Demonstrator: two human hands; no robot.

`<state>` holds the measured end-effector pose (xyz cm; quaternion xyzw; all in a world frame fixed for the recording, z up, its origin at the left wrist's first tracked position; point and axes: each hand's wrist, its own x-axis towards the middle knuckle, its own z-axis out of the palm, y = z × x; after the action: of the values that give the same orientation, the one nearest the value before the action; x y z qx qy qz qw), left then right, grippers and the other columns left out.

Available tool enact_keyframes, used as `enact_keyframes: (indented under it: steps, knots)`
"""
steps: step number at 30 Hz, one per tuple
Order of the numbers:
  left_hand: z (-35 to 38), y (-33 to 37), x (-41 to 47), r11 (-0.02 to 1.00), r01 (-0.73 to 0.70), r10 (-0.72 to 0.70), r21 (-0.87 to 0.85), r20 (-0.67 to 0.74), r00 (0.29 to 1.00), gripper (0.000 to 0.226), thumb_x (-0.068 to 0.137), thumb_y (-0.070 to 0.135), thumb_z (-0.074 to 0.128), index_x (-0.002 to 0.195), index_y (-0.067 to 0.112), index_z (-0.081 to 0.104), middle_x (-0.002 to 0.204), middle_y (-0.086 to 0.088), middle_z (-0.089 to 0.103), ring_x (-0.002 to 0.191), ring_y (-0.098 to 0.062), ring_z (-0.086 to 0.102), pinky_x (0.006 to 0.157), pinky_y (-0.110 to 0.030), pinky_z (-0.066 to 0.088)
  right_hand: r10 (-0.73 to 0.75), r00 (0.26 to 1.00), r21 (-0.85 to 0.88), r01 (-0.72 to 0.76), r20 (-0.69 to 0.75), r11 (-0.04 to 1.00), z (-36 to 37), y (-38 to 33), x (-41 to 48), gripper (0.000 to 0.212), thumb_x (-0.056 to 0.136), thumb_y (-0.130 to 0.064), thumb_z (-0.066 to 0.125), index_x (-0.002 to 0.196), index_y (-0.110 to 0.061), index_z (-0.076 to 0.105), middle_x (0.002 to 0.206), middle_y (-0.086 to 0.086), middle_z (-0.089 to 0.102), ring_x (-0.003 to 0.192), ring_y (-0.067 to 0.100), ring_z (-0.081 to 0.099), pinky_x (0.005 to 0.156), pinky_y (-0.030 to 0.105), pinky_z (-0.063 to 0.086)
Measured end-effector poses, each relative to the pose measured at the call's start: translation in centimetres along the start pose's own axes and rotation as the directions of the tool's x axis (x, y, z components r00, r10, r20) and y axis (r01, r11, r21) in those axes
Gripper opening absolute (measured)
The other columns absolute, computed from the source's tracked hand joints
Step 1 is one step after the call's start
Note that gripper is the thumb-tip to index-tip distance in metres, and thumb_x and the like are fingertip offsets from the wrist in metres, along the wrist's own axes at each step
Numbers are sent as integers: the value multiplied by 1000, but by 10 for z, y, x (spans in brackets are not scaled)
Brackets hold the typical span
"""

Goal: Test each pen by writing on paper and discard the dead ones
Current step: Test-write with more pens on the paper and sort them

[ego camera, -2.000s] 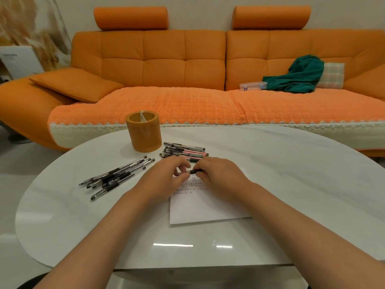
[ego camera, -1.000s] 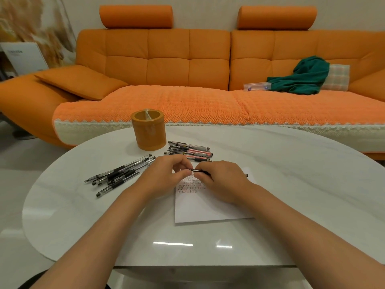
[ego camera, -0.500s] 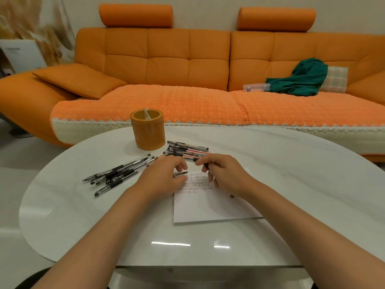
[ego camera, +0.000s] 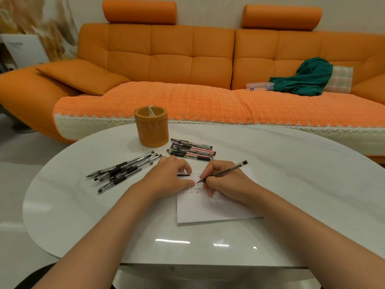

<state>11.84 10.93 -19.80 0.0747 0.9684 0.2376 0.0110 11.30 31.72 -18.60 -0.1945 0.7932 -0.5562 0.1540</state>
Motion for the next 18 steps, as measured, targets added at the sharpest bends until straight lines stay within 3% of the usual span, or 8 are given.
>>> enact_keyframes:
  steps: [3, 5, 7, 12, 18]
  knots:
    - [0, 0, 1, 1000, 4, -4, -8, 6, 1000, 31, 82, 54, 72, 108, 44, 58, 105, 16, 49, 108, -8, 38, 87, -30, 40, 7, 1000, -32, -7, 9, 999, 0, 1, -2, 10, 79, 10, 59, 87, 5, 61, 61, 20, 63, 44, 13, 54, 47, 19, 42]
    - [0, 0, 1, 1000, 7, -7, -13, 9, 1000, 32, 82, 54, 72, 108, 44, 58, 105, 16, 49, 109, -9, 38, 88, -30, 41, -8, 1000, -46, 9, 15, 999, 1, 1, -2, 6, 79, 7, 60, 79, 2, 59, 55, 20, 60, 43, 18, 51, 46, 23, 41]
    - [0, 1, 1, 1000, 13, -13, -5, 15, 1000, 35, 80, 56, 72, 110, 43, 58, 108, 14, 49, 110, -9, 37, 90, -31, 41, -31, 999, -56, 33, 26, 998, 2, 3, -2, 14, 80, 7, 61, 72, -4, 58, 51, 15, 60, 43, 21, 50, 45, 24, 41]
    - [1, 0, 2, 1000, 25, -25, 15, 22, 999, 42, 78, 60, 72, 113, 42, 58, 113, 11, 49, 112, -10, 36, 94, -34, 43, -69, 997, -98, 73, 37, 993, 3, 5, -1, 14, 83, 7, 62, 74, 1, 53, 51, 4, 58, 43, 17, 53, 42, 23, 41]
    - [0, 0, 3, 999, 25, -25, 20, 33, 999, 46, 77, 61, 73, 115, 41, 58, 115, 10, 49, 112, -10, 35, 96, -34, 43, -74, 997, -145, 78, 33, 986, 5, 5, 0, 19, 84, 5, 64, 72, -5, 54, 52, -1, 58, 45, 11, 54, 44, 21, 42]
